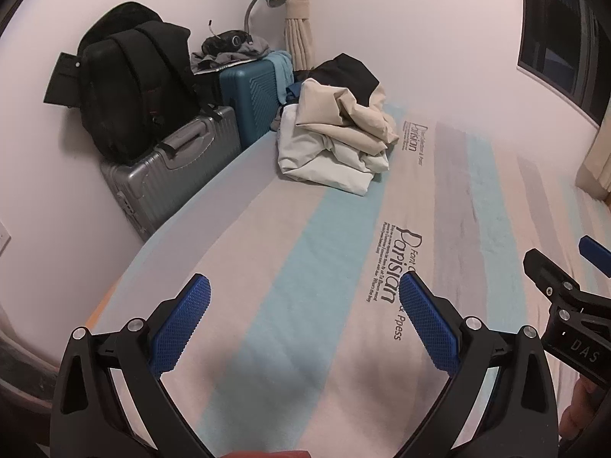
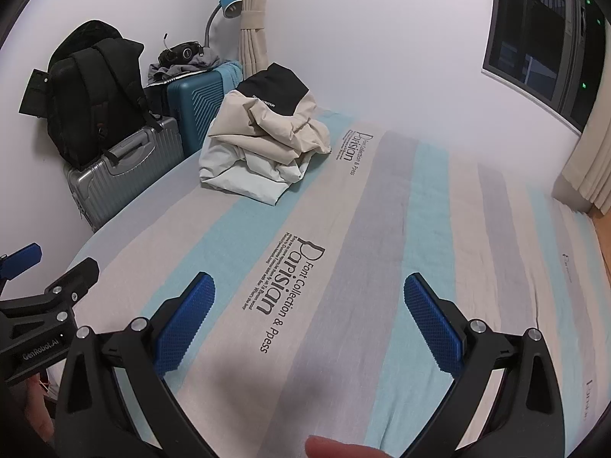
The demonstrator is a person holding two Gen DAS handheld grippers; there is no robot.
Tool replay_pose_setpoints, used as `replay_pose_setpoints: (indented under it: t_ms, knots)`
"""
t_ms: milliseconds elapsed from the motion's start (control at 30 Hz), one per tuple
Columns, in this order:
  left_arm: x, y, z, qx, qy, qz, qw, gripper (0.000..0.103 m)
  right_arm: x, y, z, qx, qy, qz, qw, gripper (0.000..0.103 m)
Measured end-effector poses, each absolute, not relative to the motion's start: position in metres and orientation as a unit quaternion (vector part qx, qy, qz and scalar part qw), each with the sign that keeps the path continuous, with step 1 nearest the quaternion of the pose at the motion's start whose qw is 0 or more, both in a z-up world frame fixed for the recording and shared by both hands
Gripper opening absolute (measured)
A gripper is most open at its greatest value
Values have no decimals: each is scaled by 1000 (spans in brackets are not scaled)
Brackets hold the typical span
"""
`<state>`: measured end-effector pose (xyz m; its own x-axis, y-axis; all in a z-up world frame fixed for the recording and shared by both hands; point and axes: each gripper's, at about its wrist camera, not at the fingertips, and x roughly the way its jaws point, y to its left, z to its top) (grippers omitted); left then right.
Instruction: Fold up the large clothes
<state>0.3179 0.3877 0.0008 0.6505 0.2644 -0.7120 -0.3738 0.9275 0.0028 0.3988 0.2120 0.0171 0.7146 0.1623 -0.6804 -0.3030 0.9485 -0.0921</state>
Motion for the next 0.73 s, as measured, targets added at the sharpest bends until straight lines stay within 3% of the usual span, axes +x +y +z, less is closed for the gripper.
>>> replay_pose_setpoints:
  t_ms: [733]
  knots:
    - [319, 389, -3, -79, 378, 173, 906, 97, 401, 218, 13, -99, 360, 125, 919, 96]
